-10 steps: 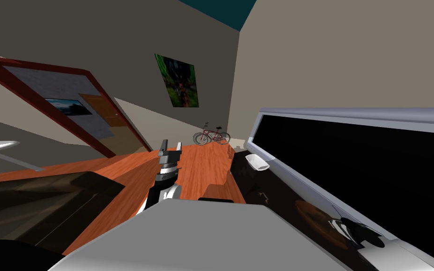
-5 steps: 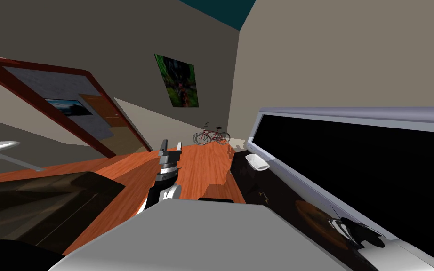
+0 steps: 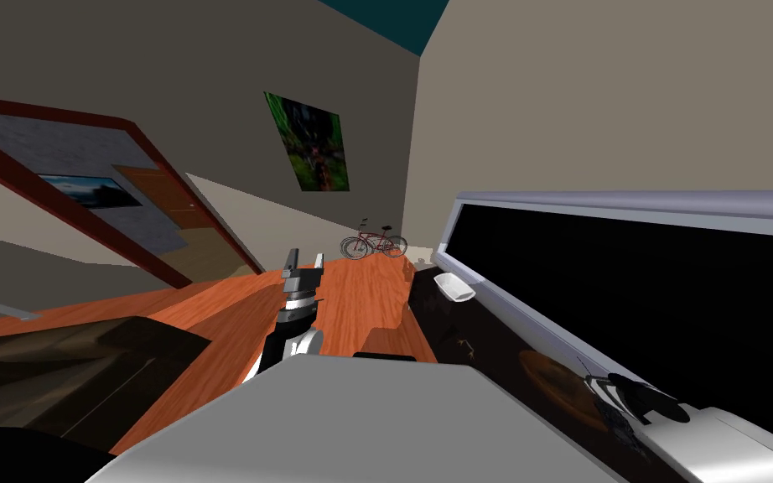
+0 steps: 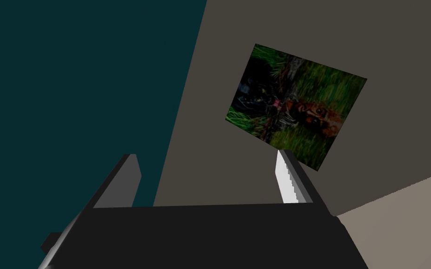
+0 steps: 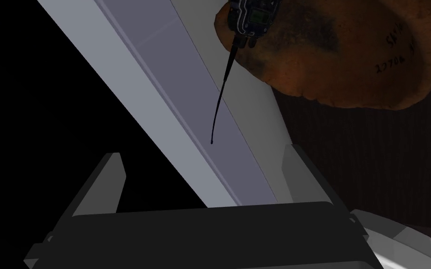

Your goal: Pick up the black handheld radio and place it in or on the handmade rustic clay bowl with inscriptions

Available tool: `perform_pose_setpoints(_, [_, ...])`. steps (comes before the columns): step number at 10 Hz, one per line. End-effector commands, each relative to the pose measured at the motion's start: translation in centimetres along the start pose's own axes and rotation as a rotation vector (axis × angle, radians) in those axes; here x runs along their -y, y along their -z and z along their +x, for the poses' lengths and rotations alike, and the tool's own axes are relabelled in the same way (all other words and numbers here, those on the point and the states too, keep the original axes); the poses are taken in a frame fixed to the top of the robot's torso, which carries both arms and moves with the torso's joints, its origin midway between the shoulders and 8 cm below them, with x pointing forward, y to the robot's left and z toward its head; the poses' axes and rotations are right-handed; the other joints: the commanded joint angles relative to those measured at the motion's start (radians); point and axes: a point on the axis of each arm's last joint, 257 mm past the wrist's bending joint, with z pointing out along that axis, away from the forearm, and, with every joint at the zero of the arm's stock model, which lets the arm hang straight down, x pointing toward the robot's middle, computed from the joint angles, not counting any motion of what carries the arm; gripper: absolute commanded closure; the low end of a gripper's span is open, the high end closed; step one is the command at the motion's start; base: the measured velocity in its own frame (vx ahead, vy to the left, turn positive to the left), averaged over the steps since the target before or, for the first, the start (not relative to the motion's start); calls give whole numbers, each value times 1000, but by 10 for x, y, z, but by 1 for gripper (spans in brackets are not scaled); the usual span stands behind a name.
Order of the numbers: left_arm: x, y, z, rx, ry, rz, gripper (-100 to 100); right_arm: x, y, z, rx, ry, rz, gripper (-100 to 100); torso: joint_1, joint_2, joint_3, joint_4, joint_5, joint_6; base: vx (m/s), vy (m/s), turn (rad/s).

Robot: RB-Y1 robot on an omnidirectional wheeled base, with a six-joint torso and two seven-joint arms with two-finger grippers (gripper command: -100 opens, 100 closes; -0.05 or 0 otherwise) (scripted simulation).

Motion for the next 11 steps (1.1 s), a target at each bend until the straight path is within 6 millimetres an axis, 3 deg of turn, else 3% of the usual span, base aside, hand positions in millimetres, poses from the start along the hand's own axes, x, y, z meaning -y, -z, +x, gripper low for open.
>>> perform_pose_setpoints(1, [0, 0, 0, 0, 0, 0, 0, 3, 5, -9, 5, 9, -3, -100, 0, 0, 0, 0, 0, 0, 7, 4, -58])
perform_pose_setpoints(4, [0, 0, 0, 0, 0, 0, 0, 7, 16, -27, 17, 27, -13, -100, 0, 0, 0, 0, 0, 0, 7, 4, -62])
perform_pose_setpoints(5, [0, 0, 0, 0, 0, 0, 0, 6, 13, -23, 15, 23, -11, -100, 0, 0, 0, 0, 0, 0, 0, 0, 0])
perform_pose_setpoints(6, [0, 0, 0, 0, 0, 0, 0, 6, 13, -24, 15, 24, -11, 0, 0, 0, 0, 0, 0, 0, 0, 0, 0])
perform_pose_setpoints(11, [0, 0, 0, 0, 0, 0, 0, 6, 13, -24, 15, 24, -11, 0, -1, 1, 0, 0, 0, 0, 0, 0, 0])
